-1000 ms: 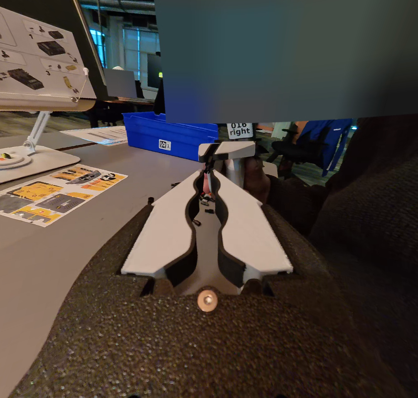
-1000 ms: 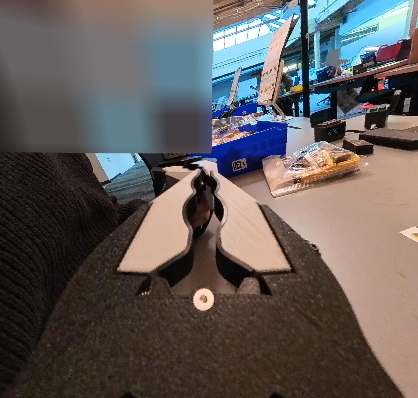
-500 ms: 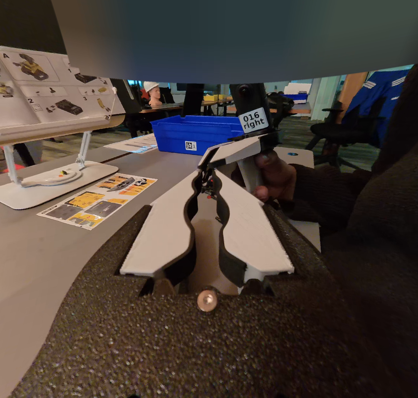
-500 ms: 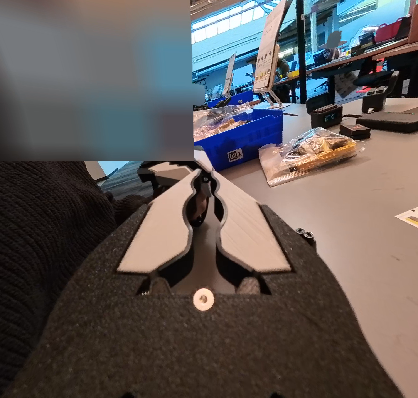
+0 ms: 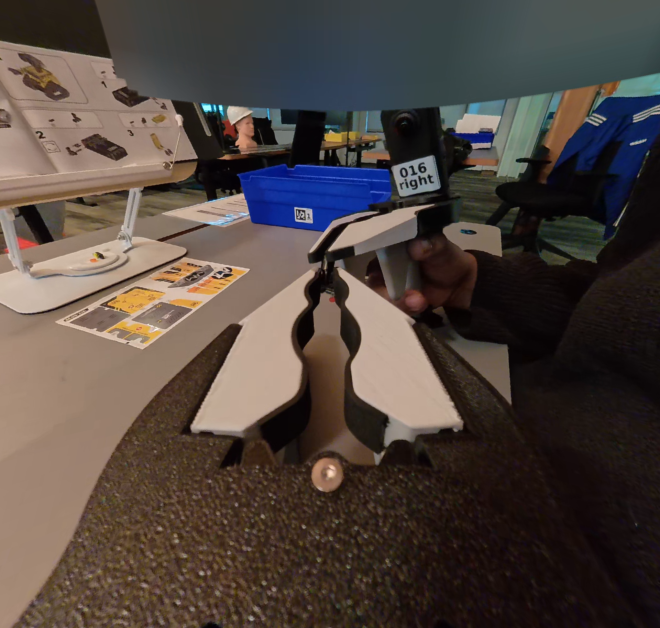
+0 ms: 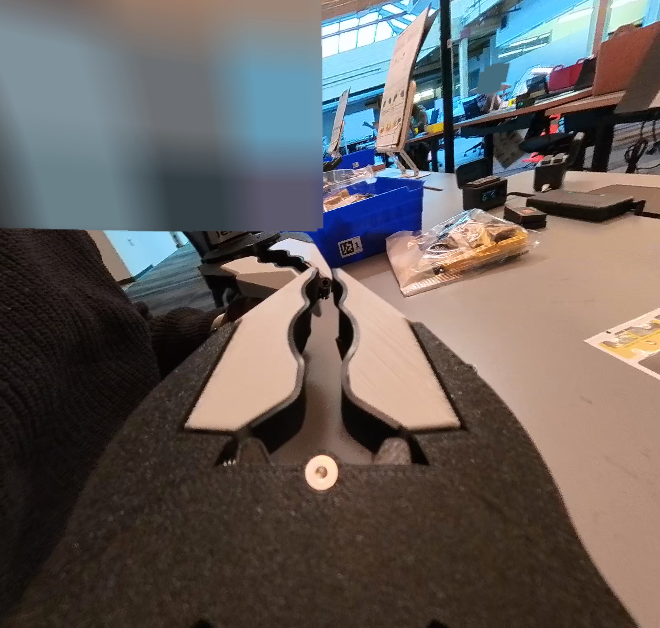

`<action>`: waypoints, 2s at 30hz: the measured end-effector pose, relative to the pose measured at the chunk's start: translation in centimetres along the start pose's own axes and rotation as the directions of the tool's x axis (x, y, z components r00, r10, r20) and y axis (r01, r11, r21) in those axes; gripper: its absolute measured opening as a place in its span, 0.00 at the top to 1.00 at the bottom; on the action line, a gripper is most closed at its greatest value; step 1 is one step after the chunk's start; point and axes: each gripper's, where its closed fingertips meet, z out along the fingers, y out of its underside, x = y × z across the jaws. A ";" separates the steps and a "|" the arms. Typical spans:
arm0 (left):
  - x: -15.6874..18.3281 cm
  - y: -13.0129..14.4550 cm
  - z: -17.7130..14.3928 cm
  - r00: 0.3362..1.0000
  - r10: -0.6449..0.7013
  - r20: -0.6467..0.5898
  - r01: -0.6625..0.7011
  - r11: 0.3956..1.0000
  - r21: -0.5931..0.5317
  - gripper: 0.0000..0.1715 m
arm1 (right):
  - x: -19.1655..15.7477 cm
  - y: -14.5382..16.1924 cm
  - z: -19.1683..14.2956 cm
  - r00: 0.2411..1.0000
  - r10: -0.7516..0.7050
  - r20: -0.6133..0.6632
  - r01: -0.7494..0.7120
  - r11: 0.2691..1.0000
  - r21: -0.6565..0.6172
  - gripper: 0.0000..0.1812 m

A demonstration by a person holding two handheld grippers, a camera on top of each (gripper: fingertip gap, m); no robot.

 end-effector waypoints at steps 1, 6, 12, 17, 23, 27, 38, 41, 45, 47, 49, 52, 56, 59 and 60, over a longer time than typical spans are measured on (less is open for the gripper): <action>-0.1 0.0 0.0 1.000 -0.008 -0.001 0.008 1.000 0.000 0.97 | 0.1 -0.1 0.0 1.000 -0.010 -0.015 0.010 1.000 0.013 0.96; -0.5 -0.2 -0.3 0.999 -0.054 -0.002 0.054 0.998 0.018 0.97 | 1.1 -1.1 -0.6 0.997 0.022 -0.077 -0.016 0.997 0.082 0.83; -0.7 -0.5 -0.4 0.996 -0.087 -0.011 0.088 0.995 0.037 0.97 | 0.6 -0.7 -0.4 0.998 0.052 -0.042 -0.050 0.997 0.061 0.80; -0.5 -0.6 -0.5 0.996 -0.088 -0.021 0.089 0.995 0.043 0.97 | 0.5 -0.1 0.0 0.998 0.058 -0.036 -0.056 0.998 0.036 0.89; -0.3 -0.6 -0.4 0.997 -0.078 -0.024 0.079 0.996 0.045 0.97 | 0.1 -0.1 0.0 0.997 0.079 -0.003 -0.079 0.996 0.034 0.93; -0.2 -0.5 -0.3 0.997 -0.070 -0.022 0.071 0.997 0.037 0.97 | 0.0 0.0 0.1 0.997 0.073 0.005 -0.073 0.997 0.026 0.96; -0.6 0.2 0.1 0.997 -0.080 0.005 0.080 0.997 0.001 0.90 | 4.5 -0.3 -2.3 0.975 0.089 -0.201 -0.095 0.995 -0.020 0.96; -0.8 1.0 0.6 0.997 -0.061 0.039 0.063 0.996 -0.058 0.83 | 6.3 1.2 -3.4 0.947 0.074 -0.312 -0.113 0.988 -0.109 0.96; -2.2 1.4 0.6 0.986 0.025 0.164 -0.009 0.995 -0.098 0.78 | 7.3 3.0 -3.7 0.924 -0.012 -0.382 -0.080 0.971 -0.225 0.97; -3.0 1.9 0.5 0.974 0.066 0.216 -0.035 0.989 -0.144 0.77 | 7.5 3.4 -3.7 0.921 -0.038 -0.389 -0.070 0.963 -0.259 0.96; -3.5 3.1 0.7 0.969 0.076 0.234 -0.023 0.976 -0.218 0.76 | 7.5 3.9 -3.7 0.921 -0.053 -0.386 -0.066 0.955 -0.289 0.97; -4.0 4.1 0.9 0.967 0.048 0.250 0.022 0.962 -0.271 0.74 | 7.4 4.3 -3.7 0.922 -0.056 -0.382 -0.069 0.949 -0.307 0.96; -4.1 4.8 1.2 0.974 0.006 0.227 0.065 0.950 -0.305 0.73 | 7.5 4.4 -3.8 0.922 -0.054 -0.383 -0.075 0.947 -0.313 0.96; -4.2 5.8 1.6 0.975 -0.008 0.222 0.089 0.929 -0.360 0.73 | 7.5 4.5 -3.7 0.926 -0.046 -0.376 -0.080 0.947 -0.313 0.96; -4.2 6.2 1.7 0.975 -0.012 0.221 0.098 0.919 -0.381 0.73 | 7.5 4.5 -3.7 0.926 -0.046 -0.374 -0.080 0.946 -0.315 0.96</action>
